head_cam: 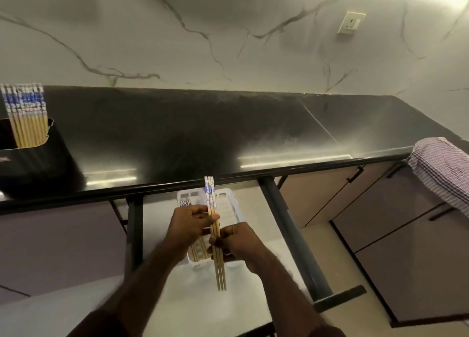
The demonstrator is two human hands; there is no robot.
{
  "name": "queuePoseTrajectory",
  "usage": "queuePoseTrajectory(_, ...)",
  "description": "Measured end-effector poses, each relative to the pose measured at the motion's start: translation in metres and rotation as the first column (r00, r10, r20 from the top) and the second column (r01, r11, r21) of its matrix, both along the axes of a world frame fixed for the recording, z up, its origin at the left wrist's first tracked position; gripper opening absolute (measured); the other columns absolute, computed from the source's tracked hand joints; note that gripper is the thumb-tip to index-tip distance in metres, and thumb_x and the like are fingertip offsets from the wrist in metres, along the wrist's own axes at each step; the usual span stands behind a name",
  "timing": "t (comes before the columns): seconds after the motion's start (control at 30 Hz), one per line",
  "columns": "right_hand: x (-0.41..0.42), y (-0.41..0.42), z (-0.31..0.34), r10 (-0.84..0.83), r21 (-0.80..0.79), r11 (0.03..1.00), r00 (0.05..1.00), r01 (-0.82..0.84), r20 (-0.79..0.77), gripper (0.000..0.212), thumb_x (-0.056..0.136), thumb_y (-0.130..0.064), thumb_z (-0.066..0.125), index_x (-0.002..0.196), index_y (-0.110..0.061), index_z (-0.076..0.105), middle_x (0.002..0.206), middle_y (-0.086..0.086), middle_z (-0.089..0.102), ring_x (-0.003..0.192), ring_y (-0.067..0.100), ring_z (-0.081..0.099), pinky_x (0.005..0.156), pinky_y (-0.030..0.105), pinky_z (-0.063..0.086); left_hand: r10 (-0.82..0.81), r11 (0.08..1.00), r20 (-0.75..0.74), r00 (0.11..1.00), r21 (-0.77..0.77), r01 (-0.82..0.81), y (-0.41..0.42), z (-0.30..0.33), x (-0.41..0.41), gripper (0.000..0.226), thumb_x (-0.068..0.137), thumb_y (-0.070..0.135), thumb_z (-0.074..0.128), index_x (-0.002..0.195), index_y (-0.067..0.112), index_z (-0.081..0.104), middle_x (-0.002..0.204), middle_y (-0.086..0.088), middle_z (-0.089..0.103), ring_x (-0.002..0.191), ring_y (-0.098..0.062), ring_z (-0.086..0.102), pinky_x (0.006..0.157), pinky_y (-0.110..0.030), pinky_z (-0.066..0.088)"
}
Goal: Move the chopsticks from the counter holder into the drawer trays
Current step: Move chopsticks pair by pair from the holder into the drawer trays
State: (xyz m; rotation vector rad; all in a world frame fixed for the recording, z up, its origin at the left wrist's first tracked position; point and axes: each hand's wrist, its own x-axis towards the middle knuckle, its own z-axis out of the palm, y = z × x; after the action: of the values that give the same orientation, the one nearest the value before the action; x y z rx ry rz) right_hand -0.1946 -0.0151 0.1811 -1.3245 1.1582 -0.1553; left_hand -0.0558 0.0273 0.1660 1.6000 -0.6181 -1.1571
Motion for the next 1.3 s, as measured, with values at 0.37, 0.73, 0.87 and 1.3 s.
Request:
queuePoseTrajectory(0.37,0.038,-0.056,-0.08,0.034,0.244,0.969,0.956,0.04,-0.293,0.01,0.087,-0.002,0.062,0.092,0.004,0.068,0.085,0.02,0.07,0.069,0.028,0.068,0.077,0.041,0.061,-0.078,0.968,0.069,0.995,0.243,0.059,-0.05,-0.099,0.025,0.014,0.082,0.003,0.071,0.095,0.0,0.072,0.081,-0.012,0.075,0.074,-0.026,0.074,0.072,-0.04,0.062)
queuePoseTrajectory(0.73,0.097,-0.105,-0.146,0.054,0.105,0.994,0.87,-0.002,-0.49,0.028,0.077,-0.008,0.074,0.101,0.001,0.063,0.093,0.019,0.07,0.076,0.033,0.072,0.064,0.05,0.062,-0.35,0.91,0.5,0.792,0.382,0.162,-0.094,-0.137,0.06,0.016,0.091,0.02,0.061,0.104,0.013,0.066,0.1,-0.006,0.07,0.086,-0.019,0.069,0.082,-0.032,0.058)
queuePoseTrajectory(0.87,0.115,-0.107,-0.151,0.053,0.0,0.998,0.845,-0.062,-0.532,0.033,0.08,-0.022,0.072,0.107,-0.006,0.06,0.107,0.014,0.068,0.091,0.033,0.069,0.08,0.047,0.06,-0.501,0.85,0.561,0.659,0.462,0.253,-0.102,-0.141,0.065,0.019,0.094,0.02,0.055,0.11,0.013,0.063,0.106,-0.007,0.068,0.093,-0.022,0.067,0.085,-0.031,0.054)
queuePoseTrajectory(1.3,0.125,-0.09,-0.16,0.157,-0.123,0.946,0.752,-0.302,-0.64,0.028,0.1,-0.018,0.046,0.124,-0.009,0.059,0.122,0.011,0.064,0.109,0.025,0.064,0.093,0.034,0.052,-0.238,0.867,0.342,0.909,0.497,0.04,-0.116,-0.166,0.067,0.054,0.094,0.049,0.049,0.142,0.032,0.032,0.147,-0.005,0.043,0.128,-0.032,0.046,0.111,-0.046,0.034)
